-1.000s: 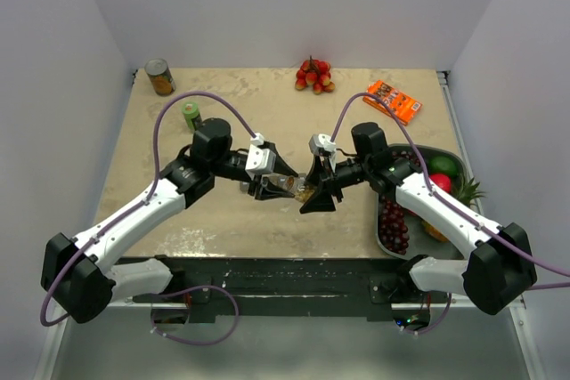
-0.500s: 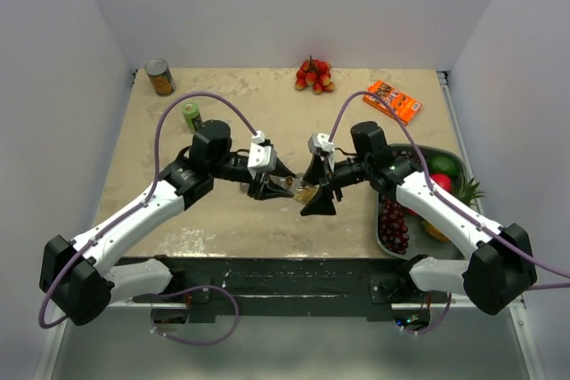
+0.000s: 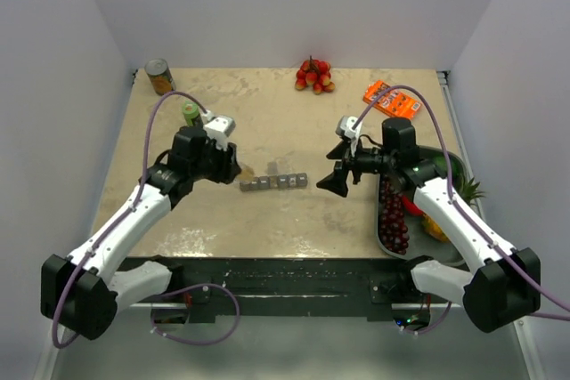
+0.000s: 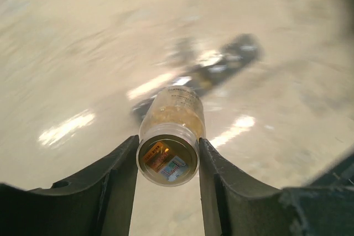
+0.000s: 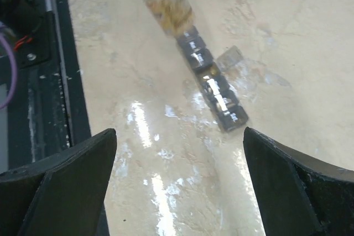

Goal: Sort the pills into containers

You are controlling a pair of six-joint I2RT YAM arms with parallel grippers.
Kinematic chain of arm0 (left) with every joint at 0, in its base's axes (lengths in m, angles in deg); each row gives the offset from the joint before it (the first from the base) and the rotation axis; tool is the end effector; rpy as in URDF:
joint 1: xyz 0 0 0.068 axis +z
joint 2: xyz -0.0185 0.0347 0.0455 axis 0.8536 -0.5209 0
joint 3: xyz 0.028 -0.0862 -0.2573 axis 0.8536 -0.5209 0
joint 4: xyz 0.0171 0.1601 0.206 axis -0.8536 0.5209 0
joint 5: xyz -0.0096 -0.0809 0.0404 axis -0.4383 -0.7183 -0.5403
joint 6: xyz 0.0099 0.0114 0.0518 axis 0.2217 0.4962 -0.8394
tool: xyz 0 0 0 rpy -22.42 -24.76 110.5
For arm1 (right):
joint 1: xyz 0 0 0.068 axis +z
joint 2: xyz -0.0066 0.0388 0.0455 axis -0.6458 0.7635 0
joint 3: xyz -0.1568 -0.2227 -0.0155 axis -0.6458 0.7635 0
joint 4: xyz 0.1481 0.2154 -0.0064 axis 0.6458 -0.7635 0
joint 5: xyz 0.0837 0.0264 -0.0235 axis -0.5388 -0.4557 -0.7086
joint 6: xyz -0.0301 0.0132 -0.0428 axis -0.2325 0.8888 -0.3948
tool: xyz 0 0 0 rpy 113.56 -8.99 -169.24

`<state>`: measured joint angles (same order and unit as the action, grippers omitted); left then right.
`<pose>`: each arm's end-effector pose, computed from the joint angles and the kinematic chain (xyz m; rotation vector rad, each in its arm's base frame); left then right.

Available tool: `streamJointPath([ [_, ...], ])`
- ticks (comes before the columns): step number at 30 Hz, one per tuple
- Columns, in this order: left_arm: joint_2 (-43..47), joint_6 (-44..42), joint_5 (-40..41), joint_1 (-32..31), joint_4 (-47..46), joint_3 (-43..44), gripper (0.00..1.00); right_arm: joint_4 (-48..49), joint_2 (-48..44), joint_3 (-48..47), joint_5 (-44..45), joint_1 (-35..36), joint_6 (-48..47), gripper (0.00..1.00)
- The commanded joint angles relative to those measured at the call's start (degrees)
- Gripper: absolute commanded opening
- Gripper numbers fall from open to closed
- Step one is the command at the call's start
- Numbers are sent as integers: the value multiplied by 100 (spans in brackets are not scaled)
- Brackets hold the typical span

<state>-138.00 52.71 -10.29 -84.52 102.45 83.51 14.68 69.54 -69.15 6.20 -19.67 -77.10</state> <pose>0.2062 -0.1101 0.2843 0.5068 2.1503 -0.5946 0.2235 0.1129 0.2975 -1.1193 1.6896 0.9447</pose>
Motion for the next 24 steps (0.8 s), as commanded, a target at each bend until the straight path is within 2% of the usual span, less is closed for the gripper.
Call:
streamJointPath([
  [1, -229, 1244, 2791, 788, 836, 200, 0, 514, -236, 249, 557, -122, 268, 99],
  [6, -527, 1738, 3508, 1571, 617, 235, 0, 584, -324, 337, 522, -227, 304, 99],
  [11, -1212, 1896, 3588, 2317, 335, 261, 0, 611, -351, 407, 452, -298, 278, 99],
  [14, -1555, 2011, 3580, 2468, 309, 366, 0, 602, -377, 416, 425, -333, 252, 99],
  [15, -1617, 2072, 3606, 2494, 326, 410, 5, 602, -386, 425, 416, -333, 251, 99],
  [17, -1767, 2099, 3623, 2538, 414, 533, 22, 602, -394, 425, 416, -324, 243, 99],
  [18, -1802, 2116, 3606, 2547, 466, 577, 45, 611, -377, 433, 399, -324, 225, 99],
  [20, -1802, 2108, 3580, 2547, 502, 648, 61, 593, -377, 442, 381, -333, 208, 99],
  [21, -1785, 2108, 3579, 2556, 519, 665, 74, 593, -368, 451, 381, -333, 164, 99],
  [24, -1662, 2090, 3553, 2556, 598, 727, 92, 540, -351, 460, 338, -342, -37, 99],
])
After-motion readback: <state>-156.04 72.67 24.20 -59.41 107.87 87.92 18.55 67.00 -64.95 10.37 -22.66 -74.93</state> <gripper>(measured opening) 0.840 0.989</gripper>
